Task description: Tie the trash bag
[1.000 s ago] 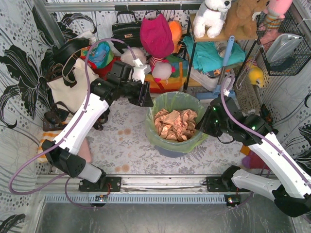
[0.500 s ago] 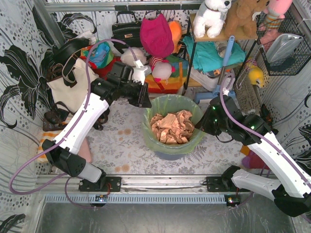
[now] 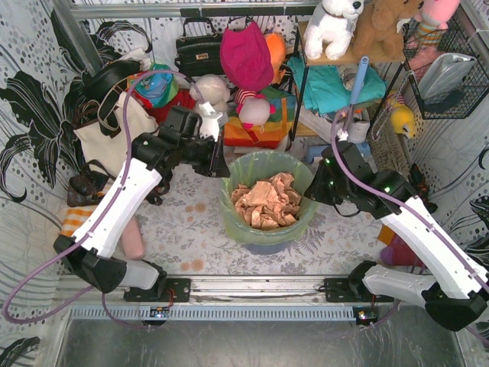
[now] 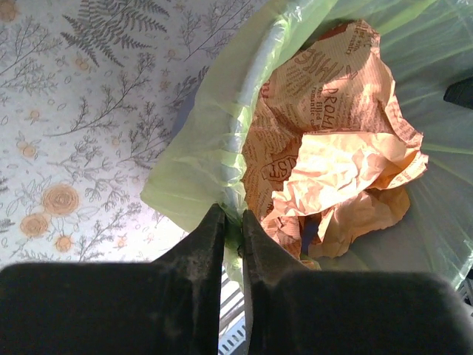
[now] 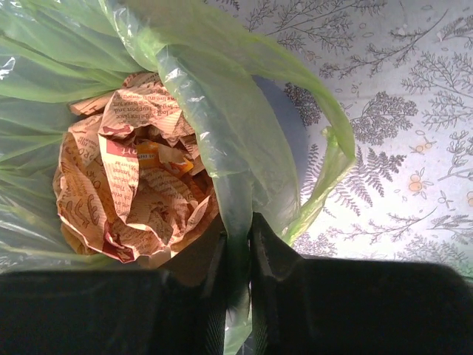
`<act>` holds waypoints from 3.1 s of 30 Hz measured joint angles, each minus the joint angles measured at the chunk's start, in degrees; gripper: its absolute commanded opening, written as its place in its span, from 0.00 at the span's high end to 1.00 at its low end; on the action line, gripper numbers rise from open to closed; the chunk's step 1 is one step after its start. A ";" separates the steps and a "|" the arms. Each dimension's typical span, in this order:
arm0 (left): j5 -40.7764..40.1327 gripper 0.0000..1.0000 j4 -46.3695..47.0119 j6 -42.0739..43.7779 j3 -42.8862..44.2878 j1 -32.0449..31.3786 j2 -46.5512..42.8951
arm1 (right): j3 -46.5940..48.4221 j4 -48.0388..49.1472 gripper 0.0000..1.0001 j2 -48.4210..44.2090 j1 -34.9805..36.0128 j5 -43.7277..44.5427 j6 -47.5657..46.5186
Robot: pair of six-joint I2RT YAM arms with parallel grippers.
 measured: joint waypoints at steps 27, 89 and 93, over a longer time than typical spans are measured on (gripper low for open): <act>-8.96 0.70 -2.14 -4.90 -6.08 -1.38 -7.13 | 5.29 1.31 0.52 0.24 0.07 -1.92 -1.75; -11.72 0.38 36.61 -41.64 -68.50 -1.38 -35.30 | -6.38 2.23 0.56 -2.40 0.07 12.74 -4.46; -10.23 0.40 39.12 -41.97 -70.01 -1.38 -32.87 | -6.38 2.25 0.56 -2.38 0.07 12.74 -4.44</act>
